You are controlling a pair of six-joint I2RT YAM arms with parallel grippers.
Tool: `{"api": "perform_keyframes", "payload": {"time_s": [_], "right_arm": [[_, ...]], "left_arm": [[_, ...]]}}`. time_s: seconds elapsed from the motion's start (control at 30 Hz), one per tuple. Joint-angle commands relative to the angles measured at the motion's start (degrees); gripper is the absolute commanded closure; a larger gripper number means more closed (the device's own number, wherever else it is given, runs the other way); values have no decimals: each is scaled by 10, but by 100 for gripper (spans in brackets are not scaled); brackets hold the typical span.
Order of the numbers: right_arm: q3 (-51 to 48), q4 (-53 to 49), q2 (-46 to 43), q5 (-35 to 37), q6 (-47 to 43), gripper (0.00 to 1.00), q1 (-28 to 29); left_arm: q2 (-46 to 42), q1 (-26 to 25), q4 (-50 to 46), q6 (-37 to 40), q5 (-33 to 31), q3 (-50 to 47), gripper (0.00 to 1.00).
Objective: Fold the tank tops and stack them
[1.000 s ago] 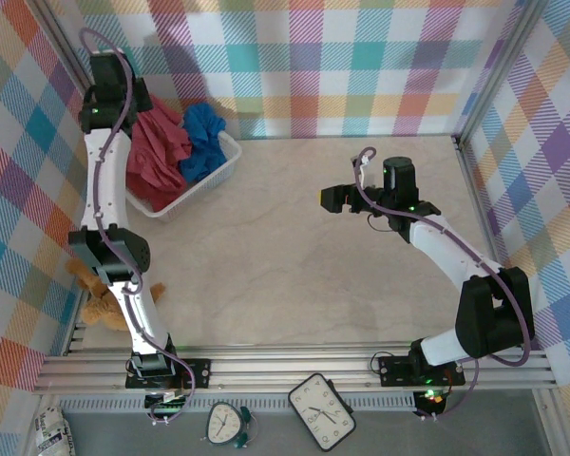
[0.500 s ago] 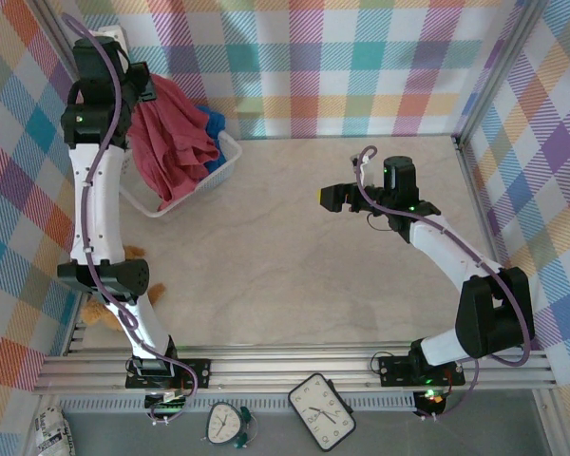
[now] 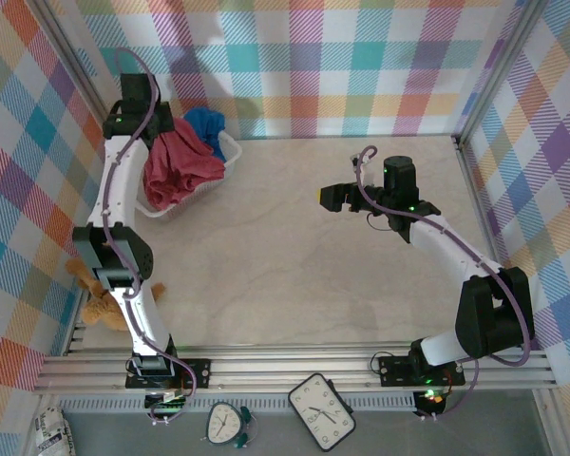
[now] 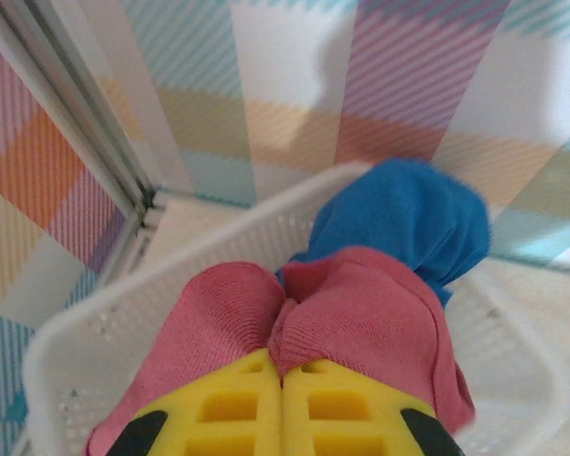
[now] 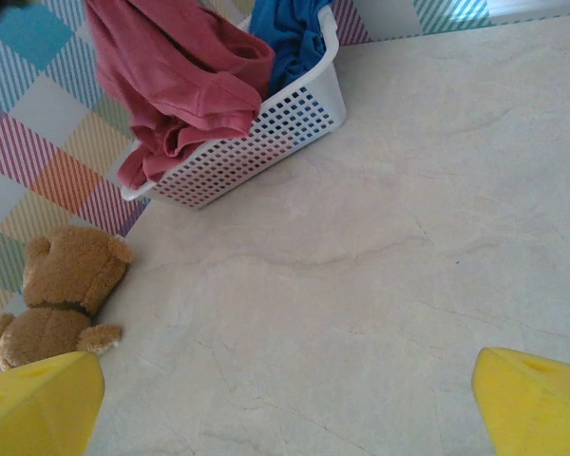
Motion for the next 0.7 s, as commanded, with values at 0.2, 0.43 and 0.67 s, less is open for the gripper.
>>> {"api": "perform_keyframes", "payload": {"time_s": [0.2,0.43,0.67], "right_arm": [[-1,-2,4,0,-14,1,5],[3,-3,17,2,-17,1,4],[2,-9,20,6,-21,1,4]], "left_arm": [[73,28,-20,-11,27,16,56],[61,15,-67,-38,124,10,39],[106,-46,-106,-73,110,35,38]]}}
